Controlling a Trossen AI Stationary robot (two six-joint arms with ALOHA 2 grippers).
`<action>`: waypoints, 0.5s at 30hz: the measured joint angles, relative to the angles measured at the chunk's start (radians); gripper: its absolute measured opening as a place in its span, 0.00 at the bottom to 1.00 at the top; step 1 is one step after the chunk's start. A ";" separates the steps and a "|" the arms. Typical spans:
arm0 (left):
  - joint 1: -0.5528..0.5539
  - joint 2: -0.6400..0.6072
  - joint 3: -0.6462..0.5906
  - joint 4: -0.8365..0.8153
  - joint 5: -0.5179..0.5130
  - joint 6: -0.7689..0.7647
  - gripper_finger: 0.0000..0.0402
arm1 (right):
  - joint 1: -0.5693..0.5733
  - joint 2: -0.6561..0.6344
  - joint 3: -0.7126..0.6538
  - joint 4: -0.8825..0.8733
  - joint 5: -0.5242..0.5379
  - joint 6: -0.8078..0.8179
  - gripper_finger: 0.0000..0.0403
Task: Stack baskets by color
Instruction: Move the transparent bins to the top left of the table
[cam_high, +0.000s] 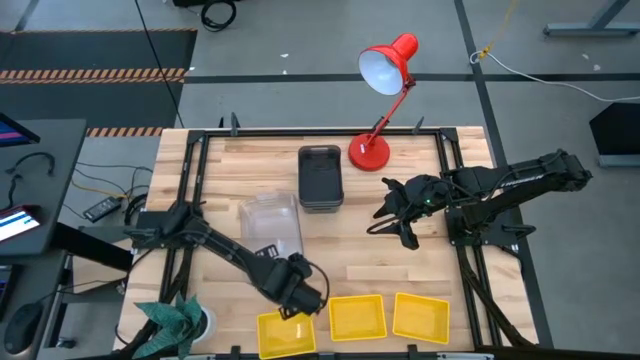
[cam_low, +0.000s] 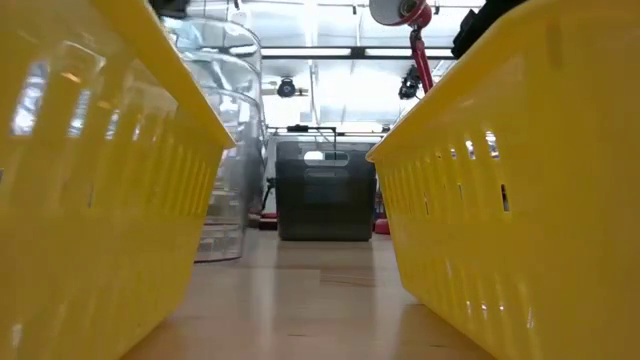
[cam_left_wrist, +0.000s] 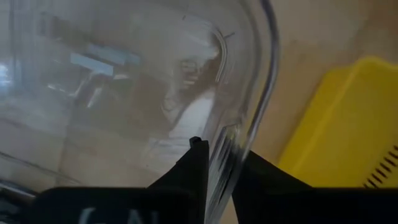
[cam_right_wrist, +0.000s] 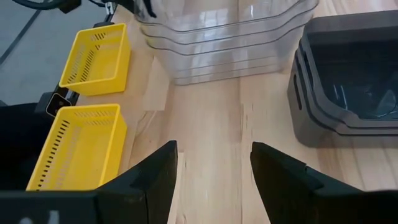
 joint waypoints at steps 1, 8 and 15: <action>0.010 0.000 0.000 -0.002 -0.003 0.005 0.14 | 0.000 0.000 0.000 0.000 0.000 0.000 0.52; 0.066 0.000 0.000 -0.120 -0.040 0.113 0.14 | 0.000 0.000 0.000 0.000 0.000 -0.004 0.52; 0.086 -0.007 -0.038 -0.132 -0.073 0.270 0.14 | 0.000 0.000 0.000 0.000 0.000 -0.022 0.52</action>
